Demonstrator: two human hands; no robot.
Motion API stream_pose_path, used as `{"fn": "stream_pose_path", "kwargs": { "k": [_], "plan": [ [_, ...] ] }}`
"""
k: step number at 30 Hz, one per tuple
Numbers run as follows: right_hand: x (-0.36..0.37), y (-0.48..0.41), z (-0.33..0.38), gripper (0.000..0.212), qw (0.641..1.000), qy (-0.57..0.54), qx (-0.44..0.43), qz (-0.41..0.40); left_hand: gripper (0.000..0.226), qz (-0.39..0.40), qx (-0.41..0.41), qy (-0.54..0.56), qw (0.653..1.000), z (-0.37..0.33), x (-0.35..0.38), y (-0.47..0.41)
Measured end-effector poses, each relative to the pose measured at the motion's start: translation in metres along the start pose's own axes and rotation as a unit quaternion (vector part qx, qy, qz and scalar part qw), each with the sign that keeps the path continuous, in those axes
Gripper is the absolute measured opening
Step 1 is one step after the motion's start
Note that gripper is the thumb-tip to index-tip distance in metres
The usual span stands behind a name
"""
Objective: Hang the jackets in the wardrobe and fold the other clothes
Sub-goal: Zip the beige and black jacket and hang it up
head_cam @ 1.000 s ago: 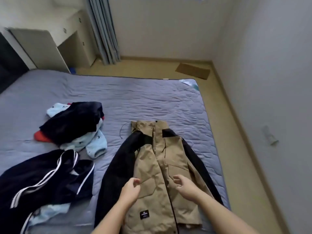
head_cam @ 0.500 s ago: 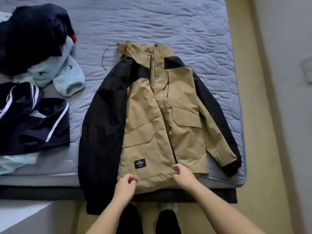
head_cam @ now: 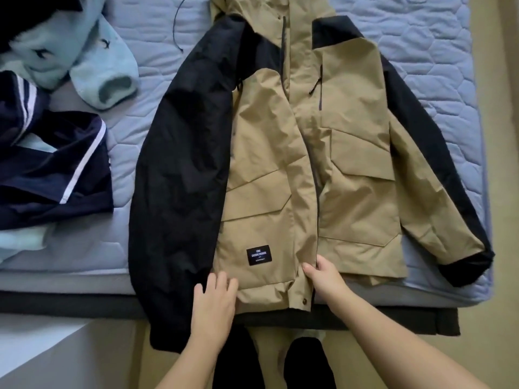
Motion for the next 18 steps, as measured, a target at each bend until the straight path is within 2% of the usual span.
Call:
{"fn": "stream_pose_path", "kwargs": {
  "k": [1,2,5,9,12,13,16,18],
  "plan": [
    [0.003,0.000,-0.001,0.017,1.000,-0.008,0.007,0.000,0.040,-0.030,0.018,0.007,0.999,0.009,-0.003,0.002],
    [0.006,0.000,-0.003,0.016,1.000,-0.016,0.017,-0.003,0.036,-0.049,0.033,0.012,0.998,0.018,-0.004,0.005],
    [0.017,0.008,-0.005,0.012,0.998,-0.050,0.044,0.000,0.038,-0.055,0.029,0.025,0.998,0.052,0.007,0.017],
    [0.048,0.021,-0.006,0.013,0.994,-0.091,0.058,0.025,0.065,0.040,-0.008,0.022,0.999,0.059,0.018,0.024],
    [0.070,0.025,-0.007,0.015,0.993,-0.099,0.059,0.033,0.081,0.047,-0.034,0.030,0.998,0.032,0.016,0.007],
    [0.075,0.025,-0.007,0.014,0.992,-0.108,0.063,0.033,0.079,0.046,-0.028,0.038,0.998,0.022,0.013,0.001],
    [0.080,0.022,-0.006,0.011,0.989,-0.124,0.075,0.033,0.043,0.026,0.021,0.035,0.999,0.003,0.004,-0.010],
    [0.080,0.019,-0.006,0.011,0.990,-0.114,0.079,0.038,0.030,0.035,0.029,0.021,0.999,0.004,0.011,-0.015]
  ]
}}
Point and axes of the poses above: each hand's wrist, its own y-axis away from the middle knuckle, its own x-axis out of the palm, z = x × y, the point moved 6 cm from there along -y, towards the middle knuckle, and after that the axes turned 13 degrees about -y, right-handed, at the moved point
